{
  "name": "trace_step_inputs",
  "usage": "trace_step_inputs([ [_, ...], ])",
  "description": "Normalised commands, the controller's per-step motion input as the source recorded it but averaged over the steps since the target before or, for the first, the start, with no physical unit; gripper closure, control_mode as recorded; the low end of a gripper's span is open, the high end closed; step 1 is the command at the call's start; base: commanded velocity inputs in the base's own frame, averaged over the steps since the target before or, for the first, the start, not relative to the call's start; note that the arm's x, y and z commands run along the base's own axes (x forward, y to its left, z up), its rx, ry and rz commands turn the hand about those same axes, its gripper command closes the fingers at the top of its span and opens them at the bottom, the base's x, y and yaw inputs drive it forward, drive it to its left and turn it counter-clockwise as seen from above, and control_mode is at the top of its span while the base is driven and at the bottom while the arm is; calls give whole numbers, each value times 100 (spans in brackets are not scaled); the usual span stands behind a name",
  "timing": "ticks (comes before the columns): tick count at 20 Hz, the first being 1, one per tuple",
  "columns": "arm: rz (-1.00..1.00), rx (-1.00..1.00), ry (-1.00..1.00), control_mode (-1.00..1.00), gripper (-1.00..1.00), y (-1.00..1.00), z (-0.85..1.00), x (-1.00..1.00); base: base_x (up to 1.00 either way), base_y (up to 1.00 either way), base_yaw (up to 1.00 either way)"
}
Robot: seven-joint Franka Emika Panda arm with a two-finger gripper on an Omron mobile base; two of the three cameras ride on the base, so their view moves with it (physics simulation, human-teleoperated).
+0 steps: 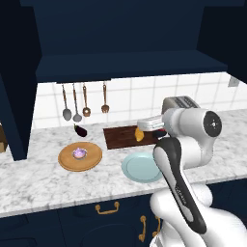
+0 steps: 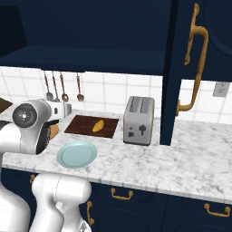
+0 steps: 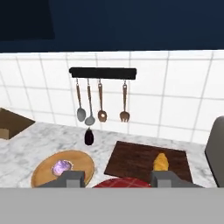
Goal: From the different types of pastries on the counter, select a croissant and place it on the cutting board. Then retrieve a jar of jam from the cabinet and place it alongside the croissant on the cutting board.
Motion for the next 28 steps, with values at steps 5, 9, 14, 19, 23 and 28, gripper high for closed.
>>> trace_step_inputs([
  [5, 5, 0, -2, -100, 100, 14, -30, 42, 0, 0, 0],
  [9, 2, 0, -3, -100, 100, 1, -16, 56, 0, 0, 0],
  [14, 0, 0, 0, -100, 100, 0, -11, 28, 0, 0, 0],
  [19, 0, 0, 0, -100, 100, 0, -26, 37, 0, 0, 0],
  [23, 0, 1, 0, -100, 100, 8, -34, 60, 0, 0, 0],
  [28, 0, 1, 0, -100, 100, 21, -38, 55, 0, 0, 0],
])
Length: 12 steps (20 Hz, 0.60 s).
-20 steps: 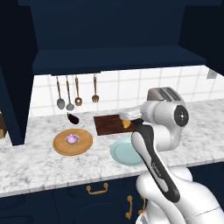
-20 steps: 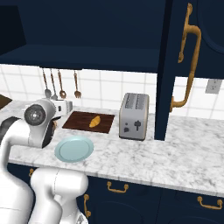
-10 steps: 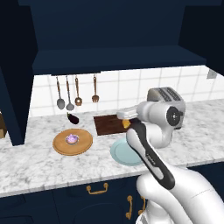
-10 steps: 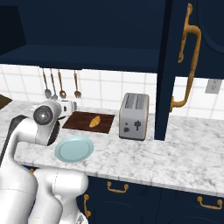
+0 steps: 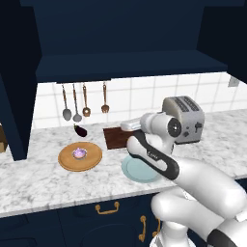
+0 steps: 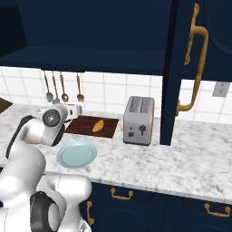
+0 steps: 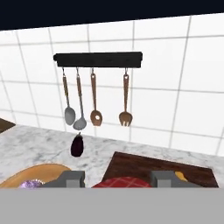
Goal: From the different types of pastries on the counter, select a croissant and place it on the cutting board. Then retrieve a jar of jam from the cabinet and place it alongside the croissant on the cutting board.
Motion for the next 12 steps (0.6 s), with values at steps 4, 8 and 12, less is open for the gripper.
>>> trace_step_inputs([
  [4, 2, 1, 0, -100, 100, 1, -35, 38, 0, 0, 0],
  [8, 0, 0, 0, -100, 100, 1, -22, 39, 0, 0, 0],
  [12, 2, 0, 0, -100, 100, 3, -17, 30, 0, 0, 0],
])
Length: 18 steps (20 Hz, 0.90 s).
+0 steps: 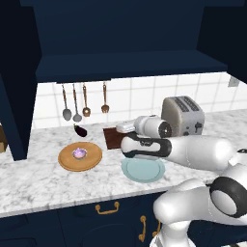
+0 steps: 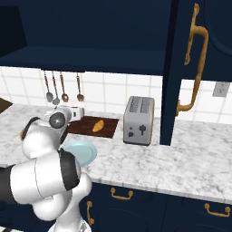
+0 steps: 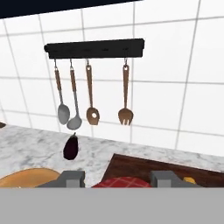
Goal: From the different types of pastries on the counter, select a croissant and place it on the cutting board. Then retrieve a jar of jam from the cabinet and place it alongside the croissant on the cutting board.
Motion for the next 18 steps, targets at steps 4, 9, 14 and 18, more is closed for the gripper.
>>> trace_step_inputs([
  [4, 0, 0, 0, -100, 100, 0, -38, 11, 0, 0, 0],
  [9, 0, 0, 0, -100, 100, 0, -5, 35, 0, 0, 0],
  [14, 0, 0, 0, -100, 100, 4, -4, 36, 0, 0, 0],
  [18, 0, 0, 0, -100, 100, 14, -19, 29, 0, 0, 0],
])
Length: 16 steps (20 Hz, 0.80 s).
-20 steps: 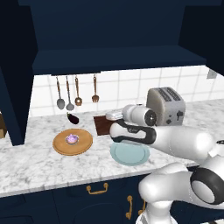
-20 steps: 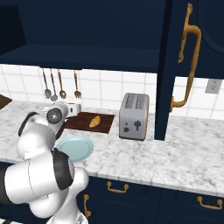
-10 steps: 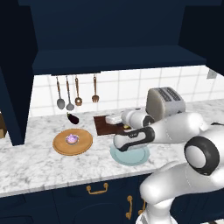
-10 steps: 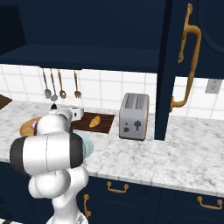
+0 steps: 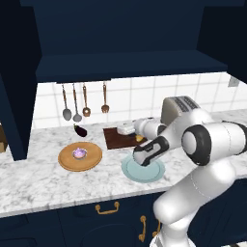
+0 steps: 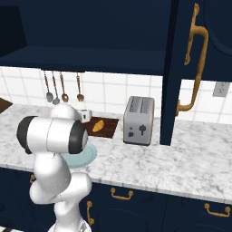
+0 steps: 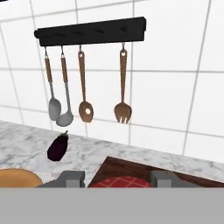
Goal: From the different types of pastries on the counter, select a croissant and place it on the cutting board. Then retrieve a jar of jam from the cabinet and place it alongside the croissant on the cutting board.
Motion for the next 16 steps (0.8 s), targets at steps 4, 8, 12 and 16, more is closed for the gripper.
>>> trace_step_inputs([
  [4, 0, 0, 0, -100, 100, 27, -4, 31, 0, 0, 0],
  [8, 0, 0, 0, -100, 100, 28, -14, 22, 0, 0, 0],
  [12, 0, 0, 0, -100, 100, 27, -39, 6, 0, 0, 0],
  [16, 0, 0, 0, -100, 100, 21, -21, 11, 0, 0, 0],
])
